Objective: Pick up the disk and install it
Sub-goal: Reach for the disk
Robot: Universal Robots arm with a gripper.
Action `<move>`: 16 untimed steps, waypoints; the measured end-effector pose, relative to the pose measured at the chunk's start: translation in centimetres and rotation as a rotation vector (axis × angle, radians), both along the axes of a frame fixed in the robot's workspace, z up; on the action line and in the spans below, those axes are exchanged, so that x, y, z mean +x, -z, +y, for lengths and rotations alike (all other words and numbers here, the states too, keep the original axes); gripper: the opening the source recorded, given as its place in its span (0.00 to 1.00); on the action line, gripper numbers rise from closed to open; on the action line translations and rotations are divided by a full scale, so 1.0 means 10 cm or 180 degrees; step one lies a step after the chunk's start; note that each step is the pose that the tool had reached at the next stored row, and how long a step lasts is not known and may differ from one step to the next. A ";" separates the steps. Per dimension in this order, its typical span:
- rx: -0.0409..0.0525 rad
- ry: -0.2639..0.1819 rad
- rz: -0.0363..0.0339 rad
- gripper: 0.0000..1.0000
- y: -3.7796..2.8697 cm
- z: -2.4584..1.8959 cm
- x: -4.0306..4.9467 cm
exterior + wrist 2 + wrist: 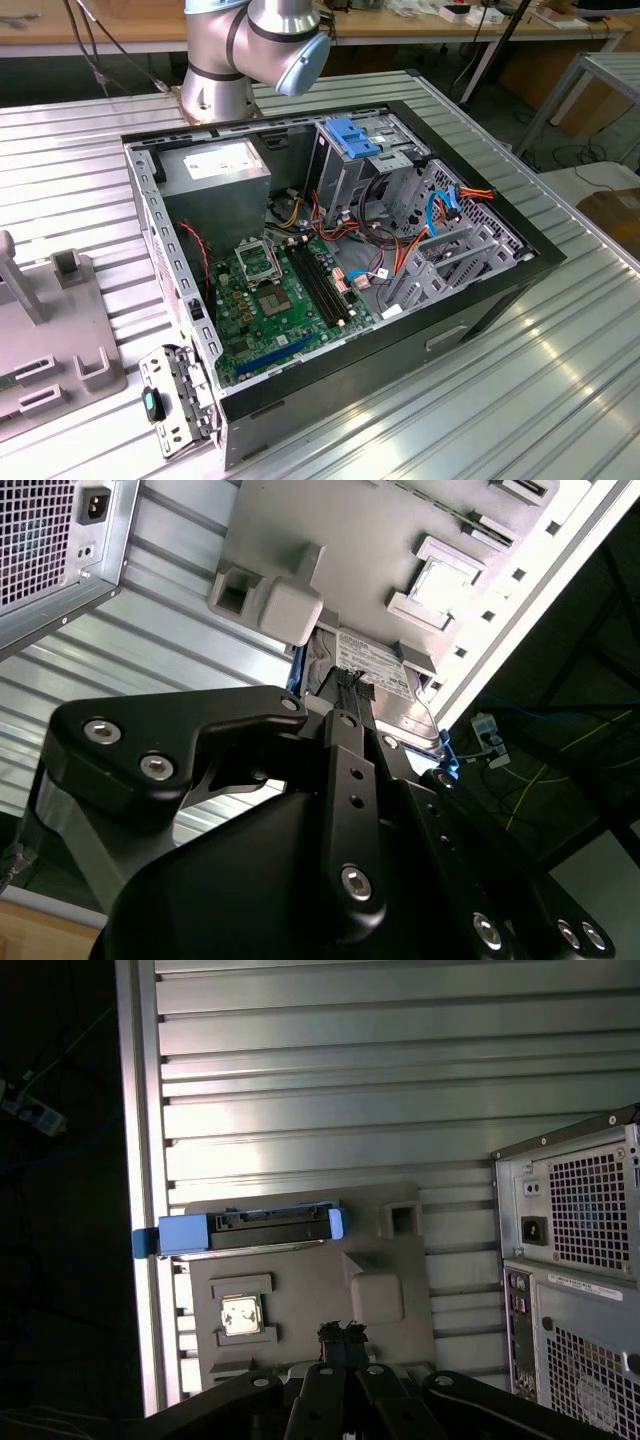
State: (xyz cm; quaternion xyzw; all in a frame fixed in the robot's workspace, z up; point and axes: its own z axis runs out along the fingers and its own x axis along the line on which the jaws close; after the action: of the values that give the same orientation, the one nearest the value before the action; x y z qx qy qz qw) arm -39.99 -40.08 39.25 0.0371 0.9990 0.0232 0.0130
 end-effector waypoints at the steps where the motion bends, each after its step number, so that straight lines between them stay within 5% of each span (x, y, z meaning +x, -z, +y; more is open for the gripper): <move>1: 0.0000 0.0000 0.0000 0.11 0.000 0.000 0.000; 7: 0.0000 0.0000 0.0000 0.11 0.000 0.000 -0.003; 16: 0.0000 0.0000 0.0000 0.11 0.001 0.000 -0.124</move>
State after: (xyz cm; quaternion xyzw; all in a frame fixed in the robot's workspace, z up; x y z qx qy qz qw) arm -41.23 -40.09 39.24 0.0371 0.9990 0.0232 0.0130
